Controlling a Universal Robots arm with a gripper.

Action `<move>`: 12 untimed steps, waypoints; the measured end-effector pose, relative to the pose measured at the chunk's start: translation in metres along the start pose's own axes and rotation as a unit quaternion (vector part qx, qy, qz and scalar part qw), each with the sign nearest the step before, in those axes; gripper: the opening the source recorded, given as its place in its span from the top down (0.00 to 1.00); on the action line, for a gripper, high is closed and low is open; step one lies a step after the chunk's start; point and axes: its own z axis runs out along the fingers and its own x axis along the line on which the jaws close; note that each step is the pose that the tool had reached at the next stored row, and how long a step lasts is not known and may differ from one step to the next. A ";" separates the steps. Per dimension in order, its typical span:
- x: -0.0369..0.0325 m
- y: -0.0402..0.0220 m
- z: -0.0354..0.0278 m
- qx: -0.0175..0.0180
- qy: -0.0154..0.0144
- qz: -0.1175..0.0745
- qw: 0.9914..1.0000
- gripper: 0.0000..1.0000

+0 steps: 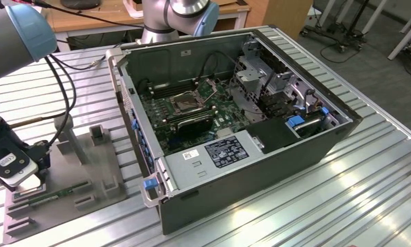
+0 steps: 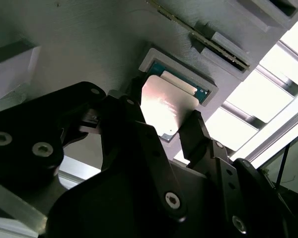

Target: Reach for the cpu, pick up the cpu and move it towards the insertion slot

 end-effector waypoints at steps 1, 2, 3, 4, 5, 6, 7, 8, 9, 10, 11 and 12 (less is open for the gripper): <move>0.0000 0.0000 0.0000 0.000 0.000 0.000 1.000 0.46; 0.0000 0.0000 0.0000 0.000 0.000 0.000 1.000 0.46; 0.0000 0.0001 -0.0003 0.000 0.000 0.000 1.000 0.46; -0.0001 0.0001 -0.0010 0.000 0.000 0.000 1.000 0.46; 0.0000 0.0001 -0.0022 0.000 0.000 0.000 1.000 0.46; 0.0000 0.0002 -0.0033 0.000 0.000 0.000 1.000 0.46; 0.0000 0.0002 -0.0046 0.000 0.000 0.000 1.000 0.46; 0.0000 0.0003 -0.0058 0.000 0.000 0.000 1.000 0.46; 0.0000 0.0003 -0.0073 0.000 0.000 0.000 1.000 0.46; -0.0001 0.0004 -0.0090 0.000 0.000 0.000 1.000 0.46; -0.0001 0.0005 -0.0108 0.000 0.000 0.000 1.000 0.46; -0.0001 0.0006 -0.0127 0.000 0.000 0.000 1.000 0.46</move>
